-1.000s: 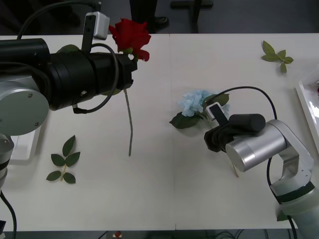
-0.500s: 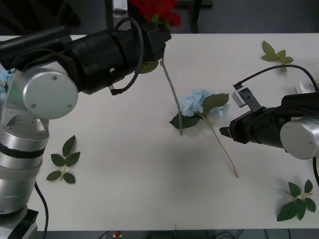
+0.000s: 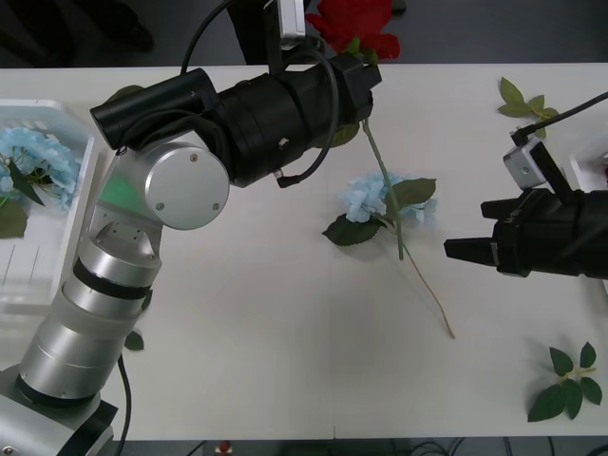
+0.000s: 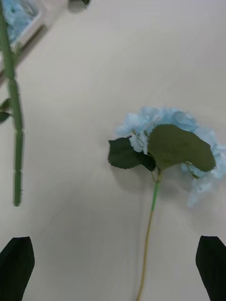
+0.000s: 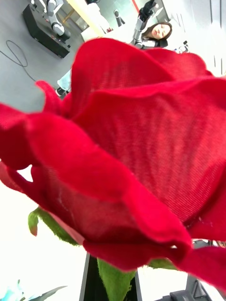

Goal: Place the red flowers into the right box and the blue flowers into the left box. If a person shows an open palm, hand one flower to the person first, then continue sorting.

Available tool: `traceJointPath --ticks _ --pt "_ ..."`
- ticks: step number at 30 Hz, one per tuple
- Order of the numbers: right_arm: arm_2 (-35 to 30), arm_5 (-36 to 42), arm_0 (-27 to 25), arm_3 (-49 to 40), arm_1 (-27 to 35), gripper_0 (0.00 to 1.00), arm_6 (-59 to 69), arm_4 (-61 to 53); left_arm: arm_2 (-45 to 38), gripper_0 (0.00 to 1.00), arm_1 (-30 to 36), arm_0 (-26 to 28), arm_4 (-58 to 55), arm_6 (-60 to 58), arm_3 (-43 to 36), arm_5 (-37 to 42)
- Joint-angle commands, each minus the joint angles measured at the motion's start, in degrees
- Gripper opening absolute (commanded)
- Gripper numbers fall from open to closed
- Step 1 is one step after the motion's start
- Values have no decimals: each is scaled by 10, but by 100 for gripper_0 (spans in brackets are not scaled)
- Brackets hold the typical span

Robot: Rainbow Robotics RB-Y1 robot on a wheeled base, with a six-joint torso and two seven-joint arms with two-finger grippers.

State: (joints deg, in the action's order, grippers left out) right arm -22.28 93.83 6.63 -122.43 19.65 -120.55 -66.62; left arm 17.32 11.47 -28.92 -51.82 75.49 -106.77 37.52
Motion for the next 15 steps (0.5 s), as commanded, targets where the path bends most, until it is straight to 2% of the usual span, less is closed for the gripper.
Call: traceJointPath --ticks 1,6,15 --pt "0 5 3 -3 2 100 2 -60 9 0 0 -18 -3 17 -10 -7" --pt "7 -7 14 37 2 100 10 -121 11 0 0 -18 -7 18 -10 -6" --pt "70 -50 30 45 2 100 62 -97 12 0 -1 -18 -11 18 -10 -6"
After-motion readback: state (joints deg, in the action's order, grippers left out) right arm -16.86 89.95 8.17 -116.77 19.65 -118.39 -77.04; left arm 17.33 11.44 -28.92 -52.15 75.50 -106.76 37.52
